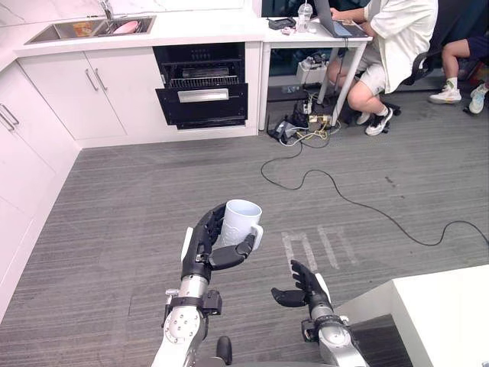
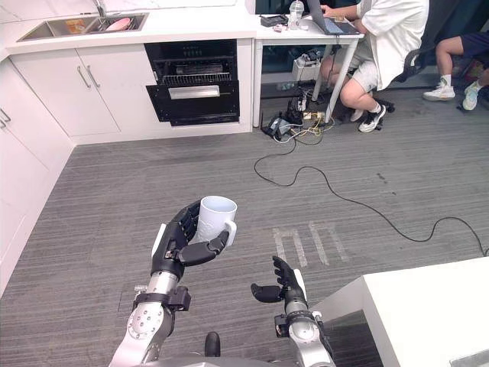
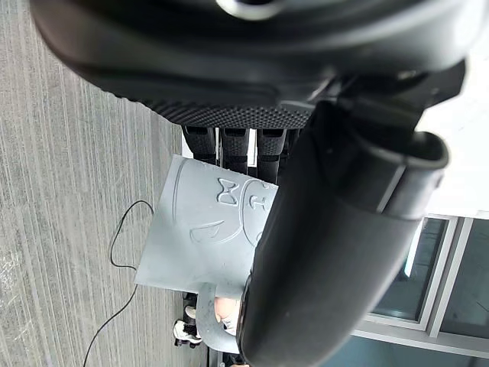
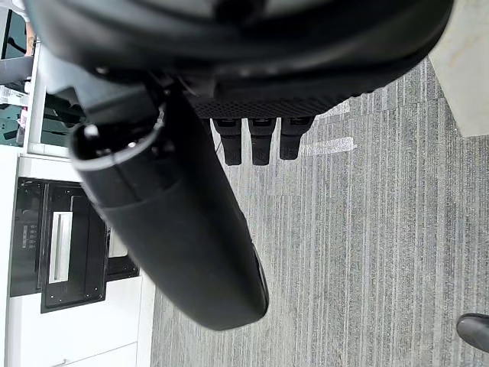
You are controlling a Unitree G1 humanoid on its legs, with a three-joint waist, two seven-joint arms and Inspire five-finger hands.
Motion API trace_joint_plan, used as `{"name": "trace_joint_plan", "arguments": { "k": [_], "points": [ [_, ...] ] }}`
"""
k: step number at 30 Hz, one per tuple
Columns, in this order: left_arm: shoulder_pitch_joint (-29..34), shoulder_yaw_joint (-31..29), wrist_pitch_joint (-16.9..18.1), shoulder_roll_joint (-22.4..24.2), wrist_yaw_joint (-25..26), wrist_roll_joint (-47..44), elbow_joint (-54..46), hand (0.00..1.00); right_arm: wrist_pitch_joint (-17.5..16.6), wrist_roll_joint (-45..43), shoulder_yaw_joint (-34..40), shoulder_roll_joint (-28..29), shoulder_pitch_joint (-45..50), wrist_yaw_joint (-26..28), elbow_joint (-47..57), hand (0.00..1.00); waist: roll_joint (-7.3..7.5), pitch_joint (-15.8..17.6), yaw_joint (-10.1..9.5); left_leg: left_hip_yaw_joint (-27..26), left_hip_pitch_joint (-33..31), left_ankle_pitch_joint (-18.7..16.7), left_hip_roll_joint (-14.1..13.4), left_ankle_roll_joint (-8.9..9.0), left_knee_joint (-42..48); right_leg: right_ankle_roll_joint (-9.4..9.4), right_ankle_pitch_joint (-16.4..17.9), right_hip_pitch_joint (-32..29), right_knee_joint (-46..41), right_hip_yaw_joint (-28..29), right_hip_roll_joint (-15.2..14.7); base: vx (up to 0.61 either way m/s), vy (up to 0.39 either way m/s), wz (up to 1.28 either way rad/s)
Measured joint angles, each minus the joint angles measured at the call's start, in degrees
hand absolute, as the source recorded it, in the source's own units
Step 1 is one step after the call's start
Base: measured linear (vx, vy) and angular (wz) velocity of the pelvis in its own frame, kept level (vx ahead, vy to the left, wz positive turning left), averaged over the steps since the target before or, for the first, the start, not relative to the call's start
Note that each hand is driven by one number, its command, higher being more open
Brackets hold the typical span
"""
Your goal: Walk over to the sink, pick up the cup, carry it to the dishwasher, place the cup inside the dishwasher, then close the dishwasher door
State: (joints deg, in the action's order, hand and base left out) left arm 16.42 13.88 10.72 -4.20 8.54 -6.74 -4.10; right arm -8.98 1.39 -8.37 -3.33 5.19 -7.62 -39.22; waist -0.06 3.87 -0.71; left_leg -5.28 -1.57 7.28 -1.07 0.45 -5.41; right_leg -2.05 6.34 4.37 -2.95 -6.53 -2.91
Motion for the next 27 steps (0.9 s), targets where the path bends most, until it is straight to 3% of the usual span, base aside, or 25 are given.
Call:
{"name": "trace_joint_plan", "arguments": {
  "k": [5, 10, 14, 18, 24, 26, 27],
  "points": [
    [0.0, -0.4, 0.0, 0.0, 0.3, 0.0, 0.0, 0.30, -0.1, 0.0, 0.2, 0.2, 0.0, 0.2, -0.5, 0.90, 0.10, 0.1, 0.03, -1.8, 0.2, -0.2, -0.5, 0.12, 0.3, 0.28, -0.4, -0.7, 0.2, 2.1, 0.3, 0.00, -0.001, -0.18],
    [-2.9, 0.4, -0.5, 0.9, -0.5, -1.8, 3.0, 0.30, 0.5, -0.4, 3.8, -0.3, 4.0, -0.1, -2.3, 0.90, 0.06, 0.0, 2.63, -0.1, -0.1, -0.1, -0.4, 0.27, 0.4, 0.41, -1.0, 0.4, 2.2, -0.2, 0.5, 0.00, -0.017, 0.12],
    [-3.4, 0.2, -1.1, 1.6, -0.8, -4.6, 4.4, 0.30, 1.4, -2.5, 6.3, -0.9, 6.2, -0.4, -2.8, 0.90, -0.26, 0.0, 3.16, 1.6, -0.8, 0.2, -0.4, 0.45, 0.4, 0.43, -1.0, 0.8, 2.8, -1.8, 0.7, 0.01, -0.034, 0.25],
    [-3.2, 0.0, -2.2, 1.1, -1.2, -6.8, 4.5, 0.30, 1.9, -4.4, 8.2, -0.8, 6.2, -1.3, -1.9, 0.90, -0.46, -0.1, 2.72, 4.6, -1.4, 1.1, 0.1, 0.52, 0.3, 0.82, 1.0, 0.9, -0.2, -5.0, 0.5, 0.00, -0.037, 0.44],
    [-2.2, -1.1, -2.2, 1.1, -1.1, -6.9, 4.2, 0.30, 0.9, -4.6, 8.2, -0.5, 5.6, -1.8, 2.2, 0.90, -1.17, 0.5, 0.05, 7.9, -3.9, 1.2, 0.4, 0.83, 0.9, 1.34, 3.0, -0.3, -3.4, -9.8, 0.4, -0.07, -0.041, 0.44],
    [-2.2, -1.2, -2.2, 1.2, -1.1, -7.0, 4.1, 0.30, 0.9, -4.6, 8.6, -0.4, 5.1, -2.4, 3.0, 0.90, -1.06, 1.4, 0.00, 5.5, -6.1, 0.4, 0.2, 0.39, 3.6, 1.27, 3.5, -0.4, -4.2, -12.5, -0.1, -0.08, -0.013, 0.74],
    [-1.9, -1.6, -2.2, 1.5, -1.1, -7.2, 3.4, 0.30, 0.9, -4.6, 9.4, -0.1, 5.0, -2.8, 4.3, 0.90, -1.11, 1.9, 0.01, 1.2, -8.3, -1.1, -0.7, -0.30, 6.5, 1.16, 3.7, -0.4, -4.4, -14.4, -0.5, -0.02, 0.010, 0.78]
  ]
}}
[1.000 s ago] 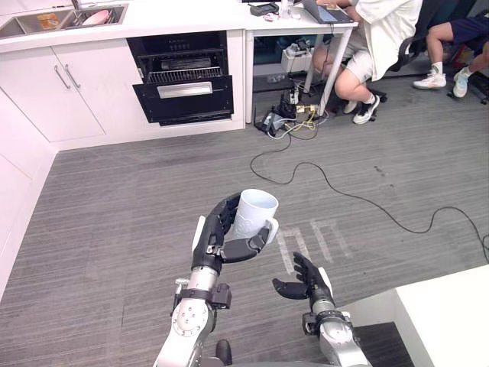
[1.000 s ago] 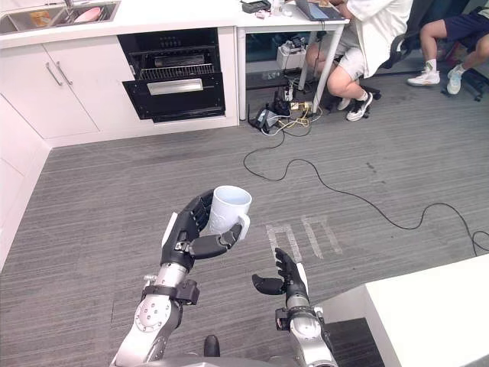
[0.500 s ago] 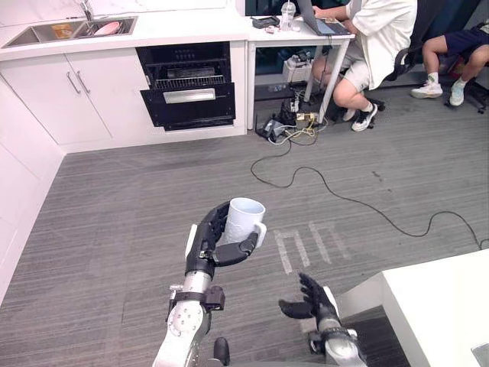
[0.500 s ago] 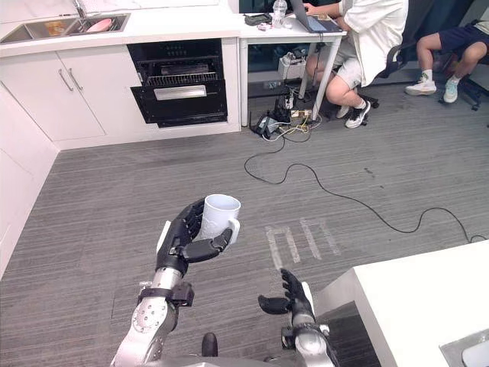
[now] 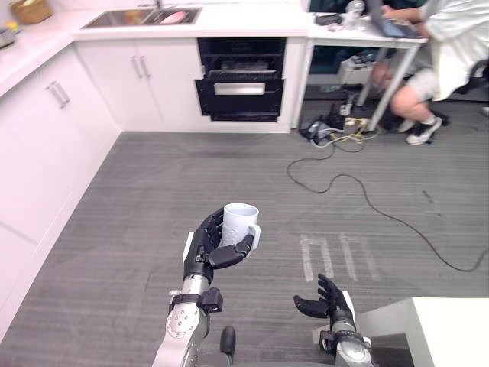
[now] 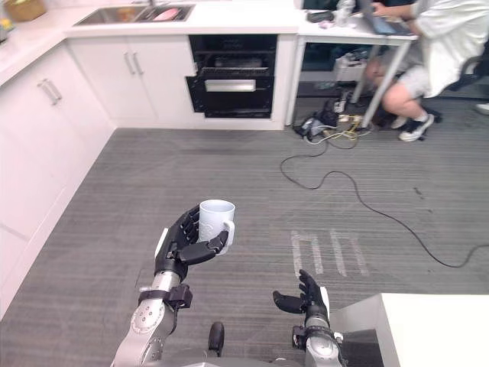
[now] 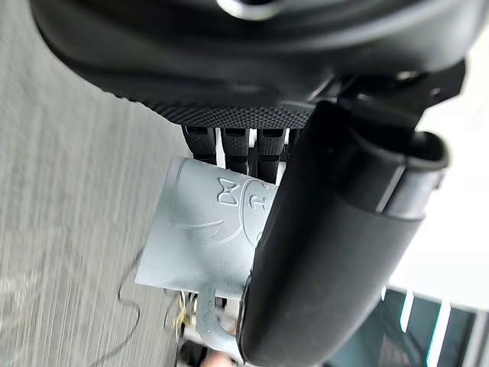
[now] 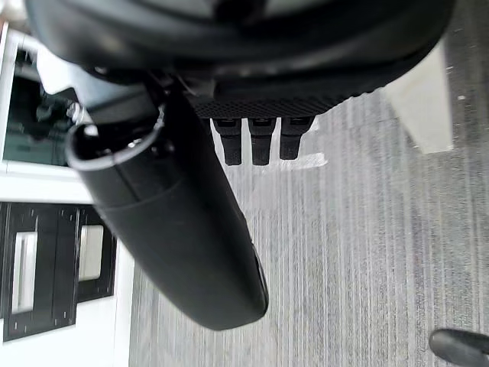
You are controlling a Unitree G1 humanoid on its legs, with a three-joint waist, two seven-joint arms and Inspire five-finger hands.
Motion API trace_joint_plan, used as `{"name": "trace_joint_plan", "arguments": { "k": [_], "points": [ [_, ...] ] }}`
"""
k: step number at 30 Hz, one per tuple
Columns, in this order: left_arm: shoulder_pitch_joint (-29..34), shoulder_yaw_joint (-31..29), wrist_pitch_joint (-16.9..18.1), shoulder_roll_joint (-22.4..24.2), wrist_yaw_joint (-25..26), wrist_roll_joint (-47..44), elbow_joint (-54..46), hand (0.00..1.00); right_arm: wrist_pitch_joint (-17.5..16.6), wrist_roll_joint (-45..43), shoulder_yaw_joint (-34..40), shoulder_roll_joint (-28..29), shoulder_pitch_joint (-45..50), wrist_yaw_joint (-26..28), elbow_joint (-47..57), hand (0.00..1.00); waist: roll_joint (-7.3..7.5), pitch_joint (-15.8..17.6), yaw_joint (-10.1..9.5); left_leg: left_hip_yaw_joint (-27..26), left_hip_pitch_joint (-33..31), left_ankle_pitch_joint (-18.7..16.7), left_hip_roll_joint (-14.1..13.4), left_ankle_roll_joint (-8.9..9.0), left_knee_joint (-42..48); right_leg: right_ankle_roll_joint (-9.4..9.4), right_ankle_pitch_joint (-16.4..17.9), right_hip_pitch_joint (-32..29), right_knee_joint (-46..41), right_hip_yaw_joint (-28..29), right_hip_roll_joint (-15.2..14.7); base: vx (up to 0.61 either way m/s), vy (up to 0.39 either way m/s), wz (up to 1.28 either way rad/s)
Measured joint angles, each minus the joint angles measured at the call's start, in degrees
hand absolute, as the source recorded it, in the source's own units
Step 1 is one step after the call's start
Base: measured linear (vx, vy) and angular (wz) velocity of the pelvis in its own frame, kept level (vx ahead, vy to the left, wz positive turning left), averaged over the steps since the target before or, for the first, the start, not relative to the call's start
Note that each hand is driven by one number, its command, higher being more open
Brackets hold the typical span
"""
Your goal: Walk over to the sink, pick up the cup, carry it to the dishwasher, place the cup inside the dishwasher, then close the dishwasher door
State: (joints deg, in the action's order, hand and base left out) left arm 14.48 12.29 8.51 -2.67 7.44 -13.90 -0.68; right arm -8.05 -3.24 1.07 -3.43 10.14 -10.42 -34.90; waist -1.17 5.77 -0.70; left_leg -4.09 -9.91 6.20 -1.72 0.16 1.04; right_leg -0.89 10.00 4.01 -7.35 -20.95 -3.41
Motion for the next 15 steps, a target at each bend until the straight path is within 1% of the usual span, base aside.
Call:
{"name": "trace_joint_plan", "arguments": {
  "k": [1, 2, 3, 4, 5, 7, 8, 9, 10, 11, 12, 13, 14, 15],
  "points": [
    [0.5, -0.6, 0.0, 0.6, 0.1, -0.7, -1.2, 0.30, 0.0, 0.0, 0.7, 0.0, -0.3, -0.6, 1.7, 0.90, -0.10, 0.4, 0.03, -6.4, -1.5, -1.6, -1.8, -0.51, 2.9, -0.24, 0.1, -0.1, 0.0, -1.5, -0.5, 0.01, 0.018, 0.74],
    [0.6, -0.9, 0.0, 0.7, 0.1, -0.8, -1.7, 0.30, 0.0, 0.0, 0.8, 0.0, -0.4, -0.9, 2.5, 0.90, -0.19, 0.5, 0.00, -9.5, -2.1, -2.2, -2.8, -0.90, 4.4, -0.52, 0.3, -0.1, -0.2, -2.1, -0.8, 0.06, 0.047, 0.57],
    [0.6, -1.6, 0.0, 1.2, 0.2, -0.8, -2.2, 0.30, 0.0, 0.0, 0.9, -0.3, -1.2, -1.4, 3.5, 0.90, -0.29, 0.6, -0.28, -12.2, -2.6, -3.2, -3.6, -1.50, 6.2, -1.27, 0.9, -0.1, -1.0, -2.7, -1.5, 0.08, 0.078, 0.27],
    [0.9, -2.1, 0.0, 1.7, 0.4, -0.8, -2.6, 0.30, 0.0, 0.0, 0.9, -0.5, -2.2, -1.8, 4.5, 0.90, -0.31, 0.6, -0.82, -12.3, -2.7, -3.9, -3.0, -1.78, 6.9, -1.88, 1.3, -0.2, -1.6, -2.5, -2.2, 0.08, 0.083, 0.16],
    [0.9, -2.5, 0.0, 1.6, 0.6, -0.8, -2.9, 0.30, -0.1, 0.0, 0.9, -0.5, -2.7, -2.0, 5.2, 0.90, -0.31, 0.6, -0.87, -12.3, -2.9, -4.2, -2.8, -1.70, 7.4, -2.14, 1.5, -0.2, -1.8, -2.5, -2.4, 0.07, 0.100, 0.05],
    [1.0, -3.1, 0.1, 1.5, 1.1, -0.8, -3.9, 0.30, -0.3, 0.0, 0.8, -0.1, -3.8, -2.1, 7.2, 0.90, -0.19, 0.7, -1.05, -12.2, -3.6, -6.2, -1.8, -2.10, 9.2, -3.09, 2.4, -0.2, -2.6, -3.0, -4.0, 0.07, 0.126, 0.15],
    [1.1, -3.2, 0.2, 1.6, 1.2, -0.8, -4.3, 0.30, -0.6, 0.0, 0.8, 0.3, -4.7, -2.1, 7.5, 0.90, 0.59, 1.2, -1.23, -12.2, -4.0, -8.0, -0.6, -2.41, 11.5, -3.93, 4.2, -0.3, -4.7, -3.6, -5.8, 0.10, 0.181, 0.35],
    [1.1, -3.1, 0.2, 1.3, 1.1, -0.8, -4.4, 0.30, -0.7, 0.0, 0.9, 1.0, -5.1, -2.1, 7.5, 0.90, 1.46, 1.6, -1.09, -12.8, -4.1, -10.6, 0.3, -3.14, 15.1, -4.81, 6.9, -0.2, -8.0, -4.7, -8.2, 0.14, 0.220, 0.48],
    [1.2, -2.5, 0.2, 1.5, 1.0, -0.8, -4.6, 0.30, -0.7, 0.0, 0.9, 1.1, -5.0, -2.1, 7.6, 0.90, 1.98, 1.7, -0.77, -13.5, -4.1, -13.1, 0.7, -3.65, 17.9, -6.05, 8.2, 0.2, -11.6, -5.3, -10.1, 0.16, 0.171, 0.46],
    [1.3, -2.2, 0.2, 2.1, 0.9, -0.7, -4.6, 0.30, -0.7, 0.1, 0.8, 0.4, -5.1, -2.0, 7.5, 0.90, 1.90, 1.8, -0.69, -13.1, -4.5, -15.4, 1.1, -4.05, 19.9, -5.89, 9.3, -1.0, -17.2, -4.6, -11.8, 0.27, 0.224, 0.41],
    [1.4, -2.0, 0.1, 2.7, 0.9, -0.7, -4.7, 0.30, -0.7, 0.1, 0.6, 0.2, -5.1, -1.8, 7.5, 0.90, 1.69, 1.7, -0.53, -12.2, -4.3, -16.8, 2.1, -4.81, 21.2, -4.09, 8.3, -5.0, -27.2, -2.2, -14.2, 0.34, 0.239, 0.53],
    [1.4, -1.8, 0.1, 2.5, 0.9, -0.7, -5.4, 0.30, -0.4, 0.1, 0.6, 0.8, -5.1, -1.6, 7.5, 0.90, 1.80, 1.8, 0.16, -10.4, -3.3, -17.3, 3.3, -5.40, 21.2, -0.43, 4.5, -8.8, -36.4, 3.0, -14.8, 0.28, 0.221, 0.55],
    [1.4, -1.7, 0.1, 2.5, 0.9, -0.7, -5.6, 0.30, -0.4, 0.1, 0.6, 1.0, -5.1, -1.6, 7.5, 0.90, 1.92, 1.9, 0.43, -9.8, -2.8, -17.4, 3.5, -5.54, 21.1, -0.39, 3.0, -10.0, -38.5, 4.4, -14.7, 0.26, 0.147, 0.80],
    [1.3, -1.3, 0.1, 2.0, 0.9, -0.7, -6.0, 0.30, -0.3, 0.1, 0.4, 1.7, -4.9, -1.4, 7.5, 0.90, 2.41, 2.3, 1.50, -7.5, -1.3, -18.0, 3.9, -6.21, 20.6, -1.53, 1.5, -12.7, -44.2, 9.6, -13.2, 0.33, 0.105, 0.81]
  ]
}}
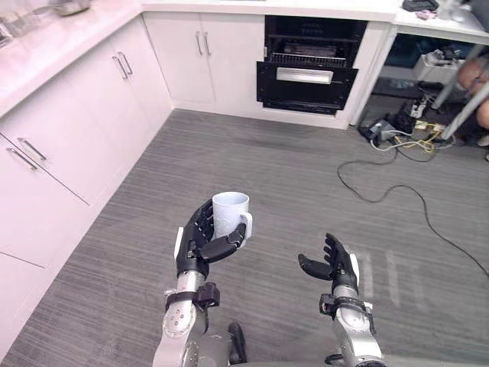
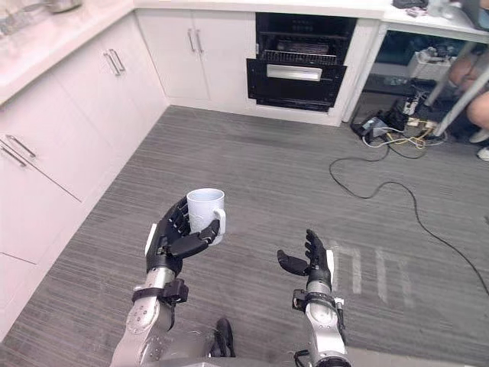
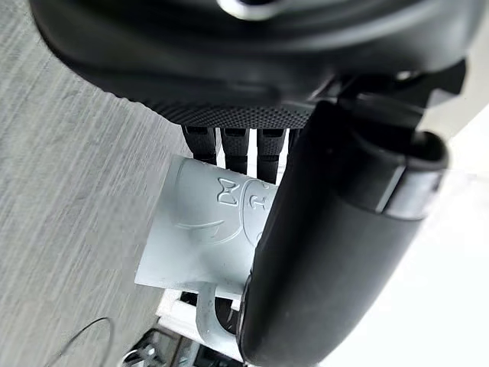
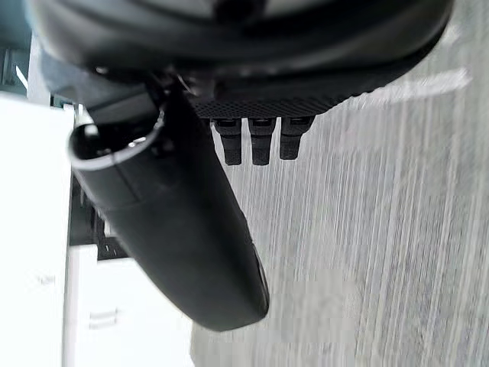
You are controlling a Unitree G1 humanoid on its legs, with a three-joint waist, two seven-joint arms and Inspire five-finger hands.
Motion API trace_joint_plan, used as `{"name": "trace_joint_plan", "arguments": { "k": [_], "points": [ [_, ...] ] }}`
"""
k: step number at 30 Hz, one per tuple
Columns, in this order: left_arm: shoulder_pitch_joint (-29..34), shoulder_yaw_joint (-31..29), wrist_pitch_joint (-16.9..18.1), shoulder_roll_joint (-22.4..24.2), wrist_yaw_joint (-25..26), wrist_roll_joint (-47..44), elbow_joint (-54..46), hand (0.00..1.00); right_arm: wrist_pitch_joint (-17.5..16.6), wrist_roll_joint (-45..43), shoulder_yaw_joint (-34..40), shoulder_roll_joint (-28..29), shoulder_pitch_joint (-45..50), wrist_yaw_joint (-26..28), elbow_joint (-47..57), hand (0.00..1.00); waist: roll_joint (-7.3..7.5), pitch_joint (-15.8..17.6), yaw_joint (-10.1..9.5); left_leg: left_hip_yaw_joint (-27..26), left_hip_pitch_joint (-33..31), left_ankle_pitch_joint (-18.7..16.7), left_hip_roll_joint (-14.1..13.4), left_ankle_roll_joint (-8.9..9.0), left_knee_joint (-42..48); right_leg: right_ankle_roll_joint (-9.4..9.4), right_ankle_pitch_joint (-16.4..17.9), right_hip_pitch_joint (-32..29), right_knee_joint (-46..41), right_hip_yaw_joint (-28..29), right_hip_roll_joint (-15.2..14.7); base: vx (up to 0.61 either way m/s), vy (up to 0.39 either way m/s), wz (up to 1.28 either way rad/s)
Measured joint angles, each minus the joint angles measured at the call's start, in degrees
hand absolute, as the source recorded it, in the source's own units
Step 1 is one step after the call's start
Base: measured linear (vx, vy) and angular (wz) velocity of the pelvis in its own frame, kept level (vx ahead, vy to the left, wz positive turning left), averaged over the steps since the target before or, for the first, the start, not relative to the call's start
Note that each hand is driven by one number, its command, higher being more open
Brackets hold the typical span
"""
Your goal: Walk over to the sink, pick up the cup, carry it to the dishwasher, place the cup inside the dishwasher, then close the dishwasher door
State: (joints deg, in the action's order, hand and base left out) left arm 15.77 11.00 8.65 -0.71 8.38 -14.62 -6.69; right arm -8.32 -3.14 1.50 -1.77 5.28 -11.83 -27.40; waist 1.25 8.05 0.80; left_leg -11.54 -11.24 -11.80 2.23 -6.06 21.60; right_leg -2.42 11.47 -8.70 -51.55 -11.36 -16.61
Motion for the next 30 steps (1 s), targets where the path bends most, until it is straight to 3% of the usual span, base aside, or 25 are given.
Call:
{"name": "trace_joint_plan", "arguments": {
  "k": [1, 3, 6, 8, 9, 10, 11, 13, 15, 18, 20, 21, 22, 23, 24, 25, 28, 29, 30],
  "points": [
    [0.0, 0.0, 0.0, -0.5, 0.2, 0.0, 0.0, 0.30, 0.0, 0.0, -0.9, 0.0, 0.1, 0.2, 0.4, 0.90, -0.02, 0.0, 0.06, 1.7, 1.7, -0.5, 0.0, -0.40, -0.9, -0.24, 3.4, -2.2, -0.6, 3.9, 3.3, 0.33, 0.105, 0.78],
    [0.0, 0.1, 0.0, -0.5, 0.4, 0.0, 0.0, 0.30, 0.0, 0.0, -2.1, 0.3, 0.3, 0.4, 2.7, 0.90, -0.11, 0.1, -0.07, 3.7, 5.4, -0.9, 0.5, -0.32, -3.9, -0.03, 6.5, -5.6, 1.6, 6.1, 6.9, 0.39, 0.072, 0.55],
    [-1.4, 2.3, 0.1, -0.8, 0.4, 0.0, -0.1, 0.30, -0.7, -0.1, -3.2, 0.8, 1.4, 0.5, 7.5, 0.90, -0.24, -0.2, 0.09, 8.1, 10.5, -1.5, 1.3, 0.87, -7.9, 0.25, 6.5, -10.1, 14.3, 8.0, 12.4, 0.41, 0.007, 0.79],
    [-2.8, 3.9, 0.5, -0.9, 0.4, 0.0, 0.0, 0.30, -1.1, -0.1, -3.7, 0.7, 1.7, 0.4, 9.5, 0.90, 0.27, -0.5, 0.42, 10.5, 11.7, -3.2, 2.3, 2.85, -7.4, 1.07, 1.0, -11.6, 23.4, 9.1, 13.5, 0.44, -0.059, 1.16],
    [-3.1, 4.6, 0.5, -0.4, 0.2, 0.0, 0.6, 0.30, -1.0, -0.1, -4.3, 0.0, 2.3, 0.4, 9.7, 0.90, -0.88, -0.9, 1.63, 11.0, 12.3, -5.5, 1.5, 4.55, -5.4, 1.51, -4.2, -9.7, 23.8, 7.4, 13.6, 0.48, -0.062, 1.03],
    [-2.6, 5.2, 0.6, 0.1, 0.1, 0.0, 0.6, 0.30, -0.8, 0.0, -4.8, -0.5, 2.4, 0.5, 9.8, 0.90, -2.22, -1.2, 0.80, 10.2, 11.9, -6.6, -0.6, 6.25, -1.5, 2.28, -3.3, -6.8, 25.8, 6.1, 15.0, 0.49, -0.062, 0.76],
    [-2.5, 5.1, 0.6, 0.2, 0.1, 0.0, 0.6, 0.30, -0.7, -0.1, -5.3, -0.5, 2.6, 0.6, 10.3, 0.90, -2.60, -1.1, 0.31, 9.2, 11.1, -6.9, -1.6, 6.83, 2.3, 2.65, -3.1, -5.2, 26.7, 5.9, 15.8, 0.50, -0.087, 0.13],
    [-1.4, 3.8, 0.6, 0.9, 0.1, 0.0, 0.4, 0.30, -0.6, 0.0, -8.1, -0.4, 4.7, 0.6, 15.1, 0.90, -3.90, -0.7, -0.51, 5.8, 3.8, -3.7, -6.6, 8.84, 25.5, 4.12, -2.2, 1.6, 30.5, 5.7, 18.4, 0.52, -0.090, -0.14],
    [0.5, 3.1, 0.7, 1.3, 0.1, 0.0, -0.5, 0.30, -0.7, -0.1, -9.8, -0.3, 5.6, 0.4, 19.1, 0.90, -4.44, -0.9, -2.15, 2.3, -1.0, -4.2, -12.1, 8.22, 38.8, 4.93, -1.7, 8.0, 34.3, 8.1, 20.2, 0.47, -0.009, -0.53],
    [1.5, 2.9, 0.7, 1.9, -0.2, -0.1, -2.1, 0.30, -1.5, -0.1, -9.3, 0.3, 4.2, 0.0, 22.1, 0.90, -4.44, -1.0, -3.73, 1.2, -7.5, -6.1, -14.7, 8.06, 35.5, 4.70, -1.4, 12.8, 38.7, 11.9, 19.1, 0.35, 0.114, -0.61],
    [1.4, 2.9, 0.7, 2.0, -0.6, 0.0, -2.0, 0.30, -1.5, 0.0, -8.5, 0.2, 3.1, -0.3, 21.7, 0.90, -4.22, -0.8, -4.08, 1.5, -9.4, -6.2, -13.8, 8.43, 27.3, 3.32, -0.6, 14.6, 40.1, 13.1, 17.3, 0.28, 0.219, -0.32],
    [1.3, 2.9, 0.7, 2.1, -1.1, -0.1, -1.8, 0.30, -1.8, 0.0, -7.7, 0.0, 2.2, -0.7, 19.9, 0.90, -4.02, -0.7, -4.02, 2.5, -10.0, -5.2, -12.3, 8.82, 18.3, 1.83, 0.4, 15.9, 40.6, 13.6, 15.7, 0.39, 0.356, -0.22],
    [1.4, 3.0, 0.7, 2.3, -1.3, 0.0, -1.8, 0.30, -1.8, 0.0, -6.7, -0.4, 1.4, -0.9, 17.6, 0.90, -4.45, -1.0, -4.02, 4.3, -9.3, -0.8, -10.3, 9.55, 6.8, 0.12, 2.1, 16.8, 40.6, 14.2, 14.6, 0.39, 0.379, -0.22],
    [1.3, 2.9, 0.7, 2.6, -1.3, 0.0, -1.7, 0.30, -1.9, 0.0, -6.4, -0.7, 1.1, -0.9, 16.2, 0.90, -5.08, -1.3, -4.12, 4.8, -8.6, 6.0, -9.9, 9.51, 3.5, -0.82, 3.1, 17.5, 40.6, 14.6, 14.3, 0.34, 0.339, -0.16],
    [1.0, 2.5, 0.7, 2.0, -1.1, 0.0, -1.2, 0.30, -1.6, -0.1, -6.3, -0.7, 0.3, -1.0, 11.9, 0.90, -3.49, -1.4, -3.99, 3.5, -6.8, 8.9, -7.9, 6.99, 2.7, -1.19, 4.2, 18.8, 40.8, 15.2, 11.8, 0.35, 0.323, 0.03],
    [0.5, 1.9, 0.7, 1.6, -0.9, 0.0, -1.1, 0.30, -0.9, -0.1, -6.3, -0.5, 0.3, -1.1, 10.1, 0.90, -2.56, -1.8, -3.77, 3.2, -7.5, 7.0, -6.4, 5.66, 4.0, -1.17, 4.2, 18.8, 40.6, 15.3, 10.3, 0.35, 0.306, 0.11],
    [0.5, 1.6, 0.7, 0.8, -0.6, 0.0, -1.1, 0.30, -0.6, 0.0, -6.3, -0.1, 0.3, -0.6, 8.8, 0.90, -2.37, -1.7, -4.18, 1.8, -7.8, 1.2, -5.0, 4.26, 7.7, -2.01, 4.1, 16.6, 34.3, 16.1, 8.6, 0.34, 0.285, -0.07],
    [0.6, 1.8, 0.7, 0.4, -0.6, 0.0, -1.1, 0.30, -0.6, 0.0, -6.3, 0.1, 0.3, -0.3, 8.7, 0.90, -2.30, -1.7, -4.16, 1.3, -6.9, 0.5, -4.6, 3.99, 7.4, -3.57, 3.9, 14.7, 29.6, 16.2, 8.2, 0.33, 0.264, -0.24],
    [0.7, 2.2, 0.6, -0.6, -0.6, 0.1, -1.1, 0.30, -0.6, 0.0, -6.2, 0.8, 0.2, -0.2, 8.4, 0.90, -1.68, -1.3, -4.08, 0.6, -4.1, -0.4, -3.6, 3.65, 5.7, -8.60, 2.3, 10.0, 18.4, 16.4, 7.1, 0.34, 0.227, -0.14]
  ]
}}
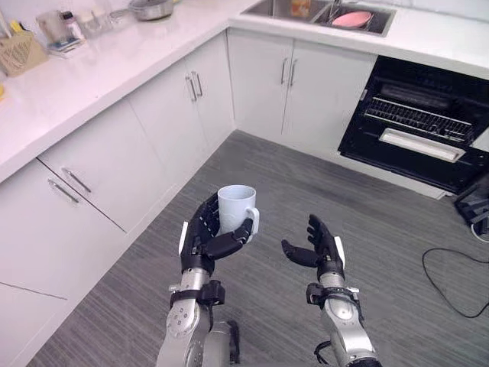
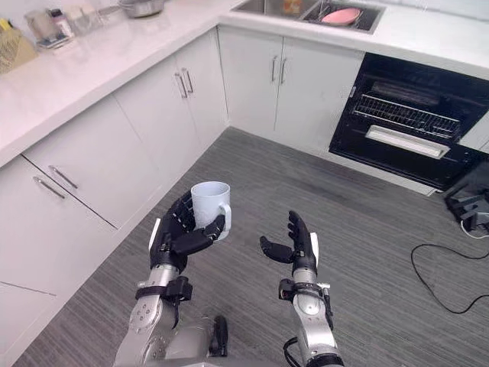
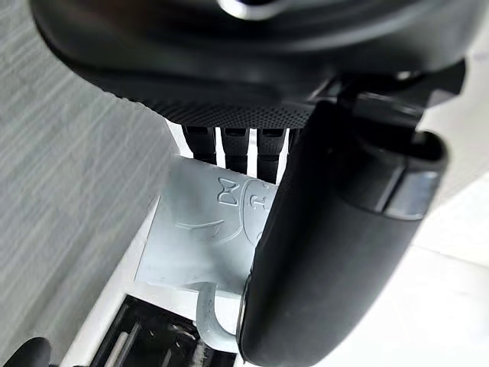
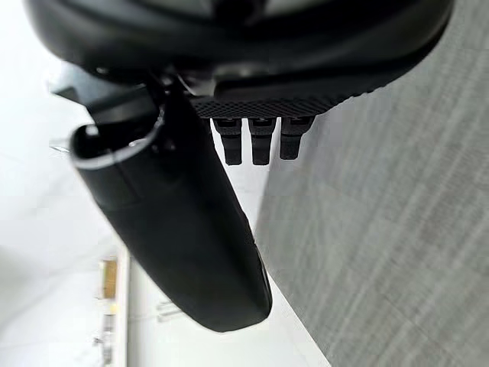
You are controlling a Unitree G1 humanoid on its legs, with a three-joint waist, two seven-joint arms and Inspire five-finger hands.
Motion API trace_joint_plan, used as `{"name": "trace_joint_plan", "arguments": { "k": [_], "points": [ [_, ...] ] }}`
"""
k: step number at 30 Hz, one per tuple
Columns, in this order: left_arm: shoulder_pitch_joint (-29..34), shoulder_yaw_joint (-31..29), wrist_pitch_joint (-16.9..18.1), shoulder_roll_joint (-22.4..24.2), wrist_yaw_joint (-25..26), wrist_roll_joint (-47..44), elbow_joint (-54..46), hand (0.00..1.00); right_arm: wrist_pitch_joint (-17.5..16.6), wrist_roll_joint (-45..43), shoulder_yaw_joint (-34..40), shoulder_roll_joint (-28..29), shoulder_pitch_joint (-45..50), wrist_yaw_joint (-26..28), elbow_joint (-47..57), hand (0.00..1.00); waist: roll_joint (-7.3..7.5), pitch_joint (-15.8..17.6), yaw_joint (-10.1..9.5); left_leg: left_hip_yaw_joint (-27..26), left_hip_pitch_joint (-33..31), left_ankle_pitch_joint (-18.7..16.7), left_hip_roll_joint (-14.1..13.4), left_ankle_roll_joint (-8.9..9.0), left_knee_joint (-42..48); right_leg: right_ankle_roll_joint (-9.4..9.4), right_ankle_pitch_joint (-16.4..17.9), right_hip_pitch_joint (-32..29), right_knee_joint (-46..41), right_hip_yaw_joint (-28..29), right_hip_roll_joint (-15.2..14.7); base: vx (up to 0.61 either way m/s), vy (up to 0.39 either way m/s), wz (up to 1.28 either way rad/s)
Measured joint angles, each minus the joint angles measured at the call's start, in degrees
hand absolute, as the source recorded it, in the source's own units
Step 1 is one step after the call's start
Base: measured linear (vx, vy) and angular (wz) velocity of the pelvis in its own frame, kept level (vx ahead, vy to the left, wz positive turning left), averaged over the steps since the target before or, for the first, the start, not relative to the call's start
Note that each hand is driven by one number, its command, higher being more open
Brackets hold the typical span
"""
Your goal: Walk over to the sink, pick up the cup, carry it to the dishwasher, place the cup inside the dishwasher, then close the dishwasher door
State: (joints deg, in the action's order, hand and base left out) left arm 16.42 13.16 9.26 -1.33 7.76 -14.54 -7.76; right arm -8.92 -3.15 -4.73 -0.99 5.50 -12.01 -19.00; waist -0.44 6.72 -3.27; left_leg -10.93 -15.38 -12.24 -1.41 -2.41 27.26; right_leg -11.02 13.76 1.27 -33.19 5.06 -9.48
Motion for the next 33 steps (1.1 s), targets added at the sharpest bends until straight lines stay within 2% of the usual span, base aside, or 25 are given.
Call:
{"name": "trace_joint_plan", "arguments": {
  "k": [1, 2, 3, 6, 8, 9, 10, 11, 12, 14, 15, 16, 17, 19, 21, 23, 24, 25, 26, 27, 28, 30, 31, 32, 33],
  "points": [
    [0.0, 0.2, -0.1, -1.2, 0.0, 0.0, 0.1, 0.30, 0.0, 0.0, 0.0, 0.8, 0.2, 0.3, -0.1, 0.90, 0.69, 0.3, 1.03, -0.1, 3.7, -0.6, 1.2, -0.67, -2.2, -1.79, -0.1, -5.0, -12.2, 0.4, -0.5, 0.35, 0.200, -0.04],
    [0.1, 0.4, -0.1, -1.4, 0.1, 0.0, 0.2, 0.30, 0.0, 0.1, 0.0, 0.9, 0.4, 0.5, -0.1, 0.90, 0.68, 0.3, 1.59, 0.0, 5.4, -0.8, 1.4, -0.84, -3.1, -0.91, 0.4, -6.9, -16.2, 0.2, -0.4, 0.35, 0.143, 0.08],
    [0.1, 0.9, -0.1, -1.4, 0.5, 0.0, 0.1, 0.30, 0.0, 0.1, 0.0, 1.2, 0.5, 0.5, 0.0, 0.90, 0.62, 0.3, 2.19, -0.1, 9.1, -1.3, 1.5, -1.24, -5.4, 1.82, 1.9, -10.8, -20.4, -1.8, 0.0, 0.44, 0.106, 0.04],
    [-0.5, 1.3, 0.0, -1.0, 0.8, 0.0, -1.5, 0.30, 0.0, 0.1, -0.1, 1.8, 0.5, 0.6, 1.8, 0.90, 0.59, 0.3, 2.83, -0.2, 15.3, -2.1, 0.2, -0.06, -10.6, 6.93, 4.6, -19.9, -15.4, -8.0, 2.0, 0.40, 0.016, -0.04],
    [-1.4, 1.5, 0.3, -1.0, 0.9, 0.0, -1.4, 0.30, -0.2, 0.1, -0.2, 1.6, 0.4, 0.7, 1.9, 0.90, 0.54, 0.2, 3.00, -0.1, 18.6, -2.7, -0.7, 1.03, -13.3, 7.80, 4.0, -22.8, -5.5, -10.4, 3.6, 0.41, -0.069, 0.00],
    [-2.0, 1.5, 0.5, -1.0, 0.9, 0.0, -1.2, 0.30, -0.2, 0.1, -0.2, 1.2, 0.2, 0.7, 1.6, 0.90, 0.76, 0.1, 3.20, 0.1, 20.0, -3.5, -1.1, 2.48, -14.1, 8.85, 0.0, -23.2, 3.8, -10.6, 4.7, 0.55, -0.114, 0.23],
    [-2.4, 1.6, 1.0, -1.1, 1.0, 0.0, -0.6, 0.30, -0.1, 0.2, -0.2, 0.9, 0.4, 0.5, 1.0, 0.90, 1.43, -0.2, 4.05, 0.8, 21.6, -5.0, -0.7, 3.98, -14.2, 10.69, -10.4, -22.4, 8.5, -10.2, 5.1, 0.49, -0.116, 0.26],
    [-2.5, 1.7, 1.1, -0.9, 1.0, 0.0, 0.3, 0.30, -0.1, 0.2, -0.3, 0.7, 0.4, 0.5, 0.5, 0.90, 0.57, -0.2, 4.30, 1.3, 22.4, -5.7, -1.3, 4.56, -14.2, 11.03, -9.9, -21.9, 7.7, -10.8, 5.3, 0.52, -0.110, 0.17],
    [-2.5, 1.9, 1.0, 0.0, 1.1, 0.0, 1.8, 0.30, 0.1, 0.2, -0.2, -0.3, 0.2, 0.6, -0.9, 0.90, -1.42, -0.9, 4.12, 1.3, 23.0, -5.9, -3.5, 4.88, -13.5, 11.67, -8.9, -21.0, 7.2, -11.8, 6.8, 0.53, -0.127, 0.04],
    [-2.4, 2.0, 0.9, 0.9, 1.0, 0.0, 2.2, 0.30, 0.5, 0.2, 0.0, -0.7, 1.6, 0.6, -0.5, 0.90, -2.29, -0.5, 4.28, 2.1, 20.7, -5.5, -6.0, 5.51, -3.7, 12.79, -6.4, -17.2, 8.7, -13.2, 8.7, 0.54, -0.171, 0.08],
    [-2.3, 1.9, 0.8, 1.3, 0.9, 0.0, 2.2, 0.30, 0.7, 0.2, 0.0, -0.7, 3.0, 0.5, 0.2, 0.90, -2.40, -0.1, 4.24, 2.6, 18.2, -3.8, -7.7, 6.85, 4.9, 13.30, -5.8, -14.0, 10.2, -13.5, 9.7, 0.47, -0.168, 0.06],
    [-1.7, 1.8, 0.8, 2.0, 0.7, -0.1, 2.2, 0.30, 0.8, 0.1, -0.5, -0.7, 5.1, 0.4, 2.1, 0.90, -2.48, 0.2, 3.89, 2.7, 13.8, 2.1, -10.1, 6.94, 18.5, 13.76, -4.7, -9.3, 12.6, -13.4, 10.6, 0.45, -0.118, -0.09],
    [-1.1, 1.7, 0.8, 2.2, 0.7, 0.0, 2.1, 0.30, 0.8, 0.1, -0.8, -0.6, 6.5, 0.3, 3.7, 0.90, -2.66, 0.1, 3.13, 2.5, 10.9, 1.8, -12.1, 7.42, 26.5, 14.10, -4.2, -6.1, 14.2, -12.9, 11.1, 0.43, -0.093, -0.24],
    [0.4, 1.8, 0.9, 2.8, 0.3, -0.1, 0.2, 0.30, 0.7, -0.1, -0.7, -0.4, 7.0, -0.1, 7.1, 0.90, -2.71, 0.0, 2.26, 1.7, 3.5, -1.4, -14.0, 6.18, 32.6, 14.46, -3.3, -1.6, 17.7, -11.4, 11.6, 0.32, -0.027, -0.34],
    [1.2, 1.4, 0.9, 3.6, -0.6, -0.1, -0.8, 0.30, 0.5, -0.2, -0.5, -0.4, 6.1, -0.6, 8.7, 0.90, -2.66, 0.0, 0.77, 0.6, -1.0, -4.4, -13.8, 4.80, 26.0, 14.40, -2.1, 0.6, 19.1, -8.7, 11.5, 0.36, 0.082, -0.54],
    [1.5, 1.0, 0.9, 3.7, -0.7, -0.1, -0.9, 0.30, 0.4, -0.2, -0.2, -0.4, 5.2, -0.6, 8.6, 0.90, -2.62, 0.0, -0.08, 1.5, -2.2, -4.3, -11.8, 4.97, 15.9, 13.82, -1.3, 2.2, 19.9, -7.0, 10.8, 0.33, 0.181, -0.52],
    [1.7, 0.5, 0.9, 3.7, -0.6, -0.1, -0.8, 0.30, 0.3, -0.5, 0.3, -0.5, 4.4, -0.7, 8.2, 0.90, -2.50, 0.0, -0.23, 3.6, -2.4, -3.5, -9.3, 5.43, 6.1, 12.60, -0.6, 3.2, 20.3, -5.9, 9.8, 0.32, 0.248, -0.45],
    [1.9, 0.0, 0.9, 3.7, -0.6, -0.1, -0.8, 0.30, -0.1, -1.5, 1.0, -0.7, 3.1, -0.7, 6.7, 0.90, -2.49, 0.0, -0.26, 5.8, -2.6, 0.7, -6.7, 5.88, -2.7, 11.38, 0.5, 3.9, 20.3, -4.7, 8.6, 0.33, 0.272, -0.51],
    [2.1, -0.3, 0.9, 3.7, -0.6, -0.1, -0.7, 0.30, -0.2, -2.1, 1.3, -0.7, 2.3, -0.7, 5.3, 0.90, -2.20, -0.1, -0.54, 6.4, -1.6, 4.8, -5.5, 5.94, -5.1, 10.63, 1.1, 4.2, 20.3, -3.5, 8.0, 0.38, 0.328, -0.69],
    [2.4, -0.8, 0.9, 3.3, -0.4, -0.1, -0.7, 0.30, -0.1, -2.3, 1.8, -0.6, 0.9, -1.0, 2.9, 0.90, -1.67, -0.5, -0.88, 5.3, 0.5, 9.5, -3.8, 4.26, -7.3, 9.21, 1.9, 5.2, 20.8, -1.2, 6.6, 0.41, 0.331, -0.49],
    [2.2, -1.6, 0.9, 3.1, -0.2, -0.1, -0.8, 0.30, 0.0, -2.4, 2.0, -0.1, 0.7, -1.4, 2.3, 0.90, -0.62, -0.9, -0.22, 4.6, -0.6, 8.0, -2.5, 2.62, -5.0, 8.69, 1.8, 5.3, 21.7, -0.2, 4.7, 0.41, 0.325, -0.36],
    [2.1, -1.7, 0.9, 2.9, 0.1, -0.1, -0.8, 0.30, 0.0, -2.4, 2.0, 0.1, 0.7, -1.6, 2.3, 0.90, 0.07, -1.0, -0.56, 2.9, -1.5, 5.3, -2.2, 1.37, -1.4, 8.33, 1.6, 5.2, 21.3, 1.3, 3.7, 0.32, 0.259, -0.35],
    [2.7, -1.5, 0.9, 2.3, 0.3, -0.1, -0.8, 0.30, 0.0, -2.3, 2.0, 0.6, 0.8, -1.4, 2.8, 0.90, 0.31, -1.1, -0.73, 1.1, 0.5, 1.6, -2.2, 1.55, -1.1, 6.99, 1.9, 3.7, 16.4, 2.0, 3.4, 0.33, 0.266, -0.62],
    [2.7, -1.4, 0.8, 2.0, 0.4, -0.1, -0.8, 0.30, 0.0, -2.3, 2.0, 1.1, 0.8, -1.4, 3.2, 0.90, 0.49, -1.0, -0.63, 0.3, 1.6, 0.5, -2.1, 1.57, -1.6, 5.54, 2.4, 2.2, 12.1, 2.1, 3.2, 0.38, 0.287, -0.70],
    [2.7, -1.3, 0.8, 1.3, 0.6, 0.0, -0.8, 0.30, 0.0, -2.3, 1.9, 2.0, 0.9, -1.5, 4.4, 0.90, 1.20, -0.6, -0.48, -1.2, 4.4, -0.8, -1.4, 1.01, -2.3, 0.62, 2.2, -3.1, -0.7, 2.0, 2.3, 0.24, 0.160, -0.46]
  ]
}}
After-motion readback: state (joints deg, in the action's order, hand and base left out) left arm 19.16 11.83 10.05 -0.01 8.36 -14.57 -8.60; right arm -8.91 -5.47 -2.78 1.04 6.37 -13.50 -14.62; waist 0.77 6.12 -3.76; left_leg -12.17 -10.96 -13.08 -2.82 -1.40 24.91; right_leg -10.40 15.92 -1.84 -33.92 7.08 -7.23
